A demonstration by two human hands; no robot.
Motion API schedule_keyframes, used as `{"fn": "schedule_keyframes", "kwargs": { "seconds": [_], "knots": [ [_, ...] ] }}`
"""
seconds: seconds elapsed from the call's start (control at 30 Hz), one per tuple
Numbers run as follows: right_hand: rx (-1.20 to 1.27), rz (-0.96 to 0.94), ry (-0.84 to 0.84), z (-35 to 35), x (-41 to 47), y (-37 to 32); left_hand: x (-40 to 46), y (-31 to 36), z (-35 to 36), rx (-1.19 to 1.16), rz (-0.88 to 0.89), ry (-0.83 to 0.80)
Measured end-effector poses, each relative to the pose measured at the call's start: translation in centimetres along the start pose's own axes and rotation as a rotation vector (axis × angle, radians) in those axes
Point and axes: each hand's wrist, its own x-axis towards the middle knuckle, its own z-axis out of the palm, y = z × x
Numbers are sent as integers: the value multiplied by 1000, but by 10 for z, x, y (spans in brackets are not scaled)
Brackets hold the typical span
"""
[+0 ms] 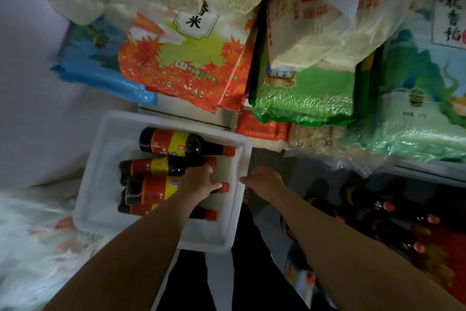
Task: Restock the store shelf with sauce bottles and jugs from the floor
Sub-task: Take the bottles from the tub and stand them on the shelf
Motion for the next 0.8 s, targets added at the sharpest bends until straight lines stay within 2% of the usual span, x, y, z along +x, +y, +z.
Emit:
{"fn": "schedule_keyframes", "kwargs": {
  "seconds": [0.1, 0.23, 0.37, 0.6, 0.8],
  "knots": [
    [137, 48, -37, 15, 8, 7, 12, -8, 18, 153, 0, -6],
    [306, 99, 65, 31, 14, 15, 23, -13, 27, 406, 88, -4],
    [445, 165, 123, 40, 18, 19, 35, -19, 31, 536, 114, -65],
    [443, 135, 209, 48, 12, 18, 31, -23, 26, 603, 194, -149],
    [460, 170, 234, 55, -26, 9, -9, -28, -16, 476, 334, -175]
  ]
}}
